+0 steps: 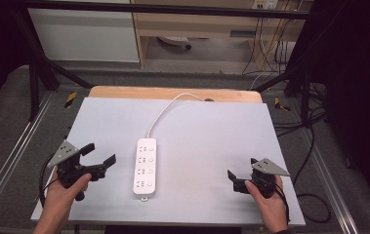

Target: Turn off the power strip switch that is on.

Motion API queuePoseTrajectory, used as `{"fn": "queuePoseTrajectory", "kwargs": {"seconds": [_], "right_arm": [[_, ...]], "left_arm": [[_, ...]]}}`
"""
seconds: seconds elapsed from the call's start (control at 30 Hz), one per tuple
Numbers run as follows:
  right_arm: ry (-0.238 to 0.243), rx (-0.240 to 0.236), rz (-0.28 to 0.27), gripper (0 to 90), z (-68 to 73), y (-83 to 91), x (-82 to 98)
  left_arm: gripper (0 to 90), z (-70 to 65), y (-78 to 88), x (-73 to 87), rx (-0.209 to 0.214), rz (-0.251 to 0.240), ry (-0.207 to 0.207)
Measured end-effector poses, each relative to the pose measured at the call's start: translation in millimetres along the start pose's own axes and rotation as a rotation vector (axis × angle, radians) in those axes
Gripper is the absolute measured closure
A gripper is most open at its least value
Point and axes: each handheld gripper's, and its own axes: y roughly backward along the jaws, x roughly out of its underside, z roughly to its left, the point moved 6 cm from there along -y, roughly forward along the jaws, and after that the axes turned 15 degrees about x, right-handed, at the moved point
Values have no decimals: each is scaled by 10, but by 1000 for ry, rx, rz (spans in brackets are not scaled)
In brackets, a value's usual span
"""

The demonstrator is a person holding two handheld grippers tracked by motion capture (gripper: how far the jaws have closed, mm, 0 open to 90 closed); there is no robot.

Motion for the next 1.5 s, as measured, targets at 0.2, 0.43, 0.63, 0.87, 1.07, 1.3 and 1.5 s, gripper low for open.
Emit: {"fn": "queuePoseTrajectory", "kwargs": {"seconds": [0.2, 0.43, 0.63, 0.87, 1.07, 1.3, 1.5], "right_arm": [[10, 3, 7, 34, 11, -11, 16], [13, 2, 14, 27, 41, -15, 19], [20, 4, 16, 33, 54, -24, 23], [24, 2, 23, 33, 73, -38, 29], [27, 1, 20, 33, 79, -41, 28], [23, 4, 22, 32, 69, -37, 28], [19, 2, 27, 31, 66, -38, 31]], "left_arm": [[54, -45, -215, -256, 25, 9, -35], [52, -2, -428, -404, 40, -3, -27], [55, 121, -563, -414, 26, -1, 14], [55, 110, -596, -430, 19, -5, 0], [55, 51, -664, -382, 28, 16, -15], [55, -16, -746, -334, 45, 42, -29], [56, -59, -786, -303, 53, 53, -38]]}}
